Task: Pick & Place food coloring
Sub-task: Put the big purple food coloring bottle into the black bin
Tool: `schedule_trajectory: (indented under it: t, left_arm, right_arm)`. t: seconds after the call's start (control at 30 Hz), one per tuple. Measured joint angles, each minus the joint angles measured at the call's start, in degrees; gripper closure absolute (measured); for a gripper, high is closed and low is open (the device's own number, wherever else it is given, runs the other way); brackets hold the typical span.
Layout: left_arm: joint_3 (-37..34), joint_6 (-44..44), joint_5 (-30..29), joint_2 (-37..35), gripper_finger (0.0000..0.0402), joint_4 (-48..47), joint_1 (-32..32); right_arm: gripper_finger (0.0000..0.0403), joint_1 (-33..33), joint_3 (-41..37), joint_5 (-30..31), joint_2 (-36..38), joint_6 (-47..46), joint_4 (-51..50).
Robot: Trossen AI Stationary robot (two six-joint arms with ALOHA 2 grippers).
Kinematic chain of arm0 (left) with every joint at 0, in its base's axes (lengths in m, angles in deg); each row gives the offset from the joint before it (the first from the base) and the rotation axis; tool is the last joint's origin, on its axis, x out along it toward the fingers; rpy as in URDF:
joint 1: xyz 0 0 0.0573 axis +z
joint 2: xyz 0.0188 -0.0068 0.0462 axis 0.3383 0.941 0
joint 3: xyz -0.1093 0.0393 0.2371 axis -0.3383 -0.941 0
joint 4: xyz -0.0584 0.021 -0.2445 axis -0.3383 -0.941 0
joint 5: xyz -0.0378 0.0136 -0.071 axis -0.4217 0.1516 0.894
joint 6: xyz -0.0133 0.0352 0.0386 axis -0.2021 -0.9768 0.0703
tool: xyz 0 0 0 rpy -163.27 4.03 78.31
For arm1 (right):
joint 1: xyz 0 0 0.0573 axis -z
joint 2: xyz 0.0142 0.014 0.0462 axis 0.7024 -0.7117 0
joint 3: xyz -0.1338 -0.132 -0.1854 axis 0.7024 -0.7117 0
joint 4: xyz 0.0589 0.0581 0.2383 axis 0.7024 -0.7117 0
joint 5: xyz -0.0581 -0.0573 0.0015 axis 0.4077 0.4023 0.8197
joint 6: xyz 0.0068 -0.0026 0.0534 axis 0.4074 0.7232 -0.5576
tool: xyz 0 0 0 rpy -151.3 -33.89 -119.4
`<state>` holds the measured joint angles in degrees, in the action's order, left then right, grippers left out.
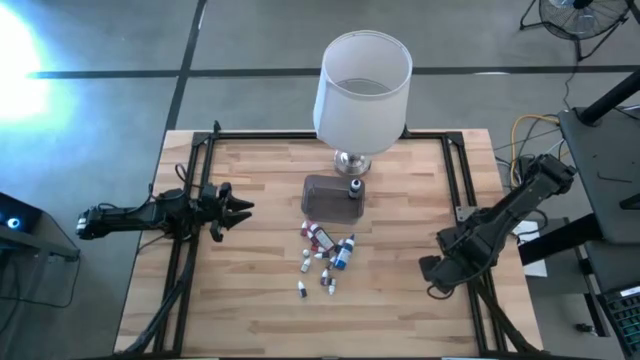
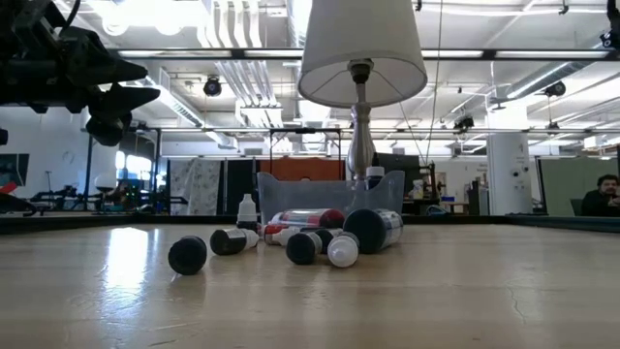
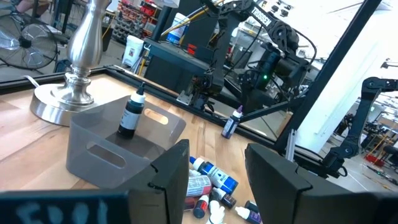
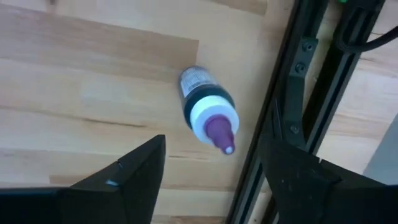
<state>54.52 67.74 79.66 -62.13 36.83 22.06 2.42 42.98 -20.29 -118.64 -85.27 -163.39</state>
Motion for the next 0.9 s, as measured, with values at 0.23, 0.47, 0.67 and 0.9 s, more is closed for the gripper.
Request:
schedule_trajectory:
  t: [0.23, 0.47, 0.67, 0.9]
  left_arm:
    - [0.0, 0.0, 0.0, 0.0, 0.0266, 0.0, 0.0]
    - [0.0, 0.0, 0.0, 0.0, 0.0266, 0.0, 0.0]
    - [0.0, 0.0, 0.0, 0.0, 0.0266, 0.0, 0.0]
    - [0.0, 0.0, 0.0, 0.0, 0.0266, 0.0, 0.0]
  right_arm:
    - [0.0120, -0.1, -3.3, 0.5, -0.1, 0.0, 3.1]
    - [0.0154, -0.1, -4.6, 1.4, 0.3, 0.7, 3.1]
    - [0.0187, -0.1, -5.2, 0.7, 1.0, 1.7, 4.8]
    - [0.0202, -0.1, -6.4, 0.6, 1.7, 1.7, 5.2]
